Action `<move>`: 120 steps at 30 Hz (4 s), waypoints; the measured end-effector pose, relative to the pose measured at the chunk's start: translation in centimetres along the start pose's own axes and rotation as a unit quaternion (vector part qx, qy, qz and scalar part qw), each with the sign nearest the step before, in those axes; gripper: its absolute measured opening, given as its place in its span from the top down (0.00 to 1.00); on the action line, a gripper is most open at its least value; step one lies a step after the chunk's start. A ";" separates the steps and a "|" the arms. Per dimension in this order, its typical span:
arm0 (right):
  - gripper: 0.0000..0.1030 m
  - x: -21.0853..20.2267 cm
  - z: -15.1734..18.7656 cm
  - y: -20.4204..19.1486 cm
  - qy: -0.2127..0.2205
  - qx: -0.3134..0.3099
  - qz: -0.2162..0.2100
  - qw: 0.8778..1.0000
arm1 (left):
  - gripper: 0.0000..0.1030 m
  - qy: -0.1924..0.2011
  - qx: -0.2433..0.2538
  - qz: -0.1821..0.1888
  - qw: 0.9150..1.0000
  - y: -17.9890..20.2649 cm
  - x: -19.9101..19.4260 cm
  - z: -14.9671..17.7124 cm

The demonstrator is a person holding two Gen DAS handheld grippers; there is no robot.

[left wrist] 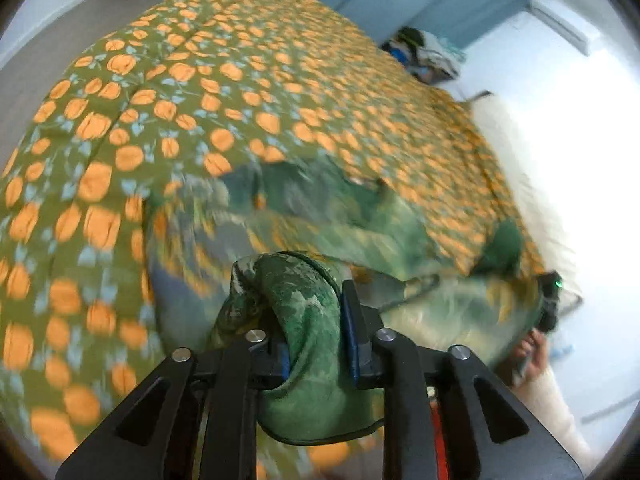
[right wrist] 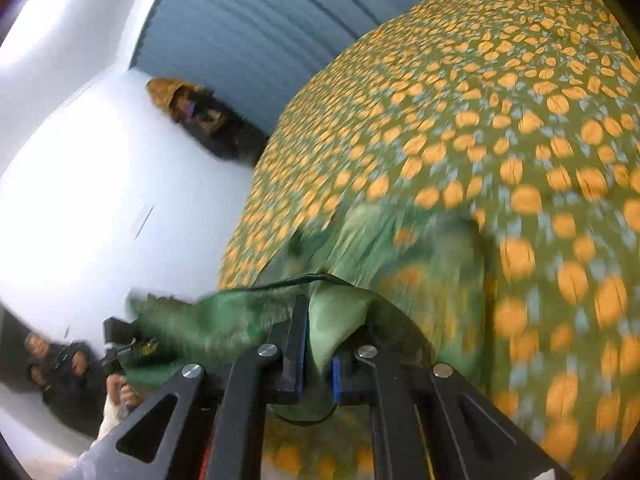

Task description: Fold large clothes

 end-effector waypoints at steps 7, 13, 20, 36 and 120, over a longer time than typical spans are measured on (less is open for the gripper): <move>0.43 6.7 0.3 6.2 0.007 0.120 0.020 0.993 | 0.43 0.001 -0.106 0.045 0.993 -4.3 4.2 -0.1; 0.11 3.9 -1.7 5.3 0.047 0.130 -0.049 0.989 | 0.01 0.048 -0.064 0.090 0.993 -3.2 -1.5 -0.7; 0.09 5.7 -1.5 2.8 -0.035 -0.062 0.139 0.988 | 0.02 -0.053 0.037 -0.073 0.995 -3.0 6.7 1.0; 0.90 4.9 -4.2 -4.8 0.090 -0.176 0.245 0.949 | 0.86 0.147 0.072 -0.143 0.976 1.9 1.2 -2.0; 0.42 17.3 -0.2 4.7 0.027 -0.194 0.215 0.957 | 0.02 0.135 0.029 -0.235 0.962 -8.7 15.7 -4.7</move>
Point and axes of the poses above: each gripper's, at about its wrist camera, not at the fingertips, and x roughly the way its jaws point, y to its right, z to its underside, the point moved 2 cm from there along x, roughly the way its jaws point, and after that the axes turned 1 degree about -x, right-handed, at the moved point
